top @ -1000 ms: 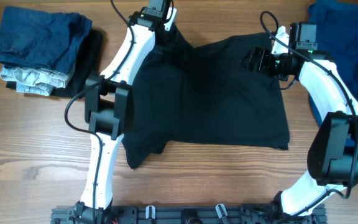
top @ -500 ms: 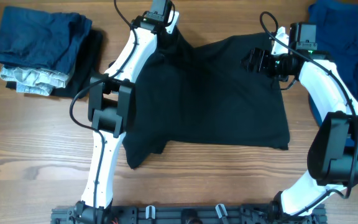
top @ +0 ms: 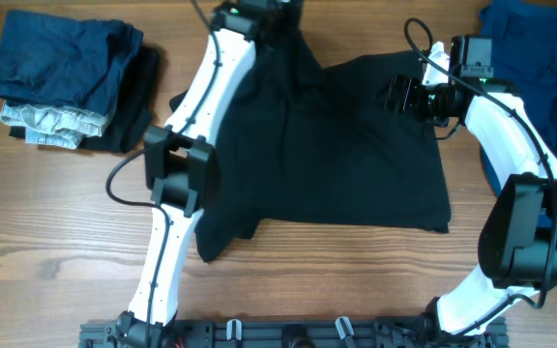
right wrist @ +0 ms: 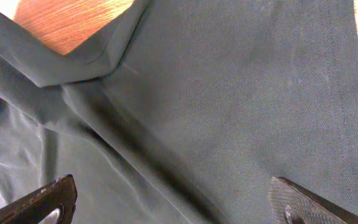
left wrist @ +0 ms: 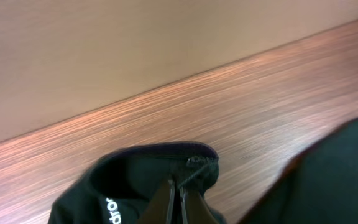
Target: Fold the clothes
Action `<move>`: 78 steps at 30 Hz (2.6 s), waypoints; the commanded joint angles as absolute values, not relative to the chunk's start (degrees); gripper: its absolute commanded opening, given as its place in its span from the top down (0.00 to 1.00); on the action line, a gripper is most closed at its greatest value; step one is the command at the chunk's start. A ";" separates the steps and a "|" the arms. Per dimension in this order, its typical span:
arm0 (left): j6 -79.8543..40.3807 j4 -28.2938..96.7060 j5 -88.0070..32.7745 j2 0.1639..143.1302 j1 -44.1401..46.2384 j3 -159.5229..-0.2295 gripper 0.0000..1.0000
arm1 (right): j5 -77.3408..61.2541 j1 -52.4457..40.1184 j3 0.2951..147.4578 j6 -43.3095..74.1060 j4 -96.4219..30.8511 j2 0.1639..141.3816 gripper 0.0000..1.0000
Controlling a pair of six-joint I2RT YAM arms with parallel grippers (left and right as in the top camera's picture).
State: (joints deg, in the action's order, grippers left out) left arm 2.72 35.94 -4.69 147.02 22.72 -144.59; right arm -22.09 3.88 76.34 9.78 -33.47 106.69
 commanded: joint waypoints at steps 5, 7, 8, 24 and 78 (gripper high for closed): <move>2.61 26.00 -0.67 152.29 25.89 -145.21 0.96 | -22.94 3.92 76.77 8.47 -36.45 102.80 0.01; 2.59 25.28 0.56 152.75 24.71 -145.18 0.96 | -22.96 4.32 76.77 7.86 -37.15 101.60 0.01; 2.59 24.95 0.54 152.75 24.10 -145.18 0.96 | -23.00 4.54 76.77 7.86 -37.19 101.16 0.00; 2.55 29.28 1.02 151.63 16.14 -145.21 0.00 | -23.22 4.69 76.77 9.19 -36.67 100.42 0.00; -15.51 92.75 -5.19 132.38 3.95 -110.65 0.96 | -24.05 5.72 76.77 5.98 -37.01 100.42 0.00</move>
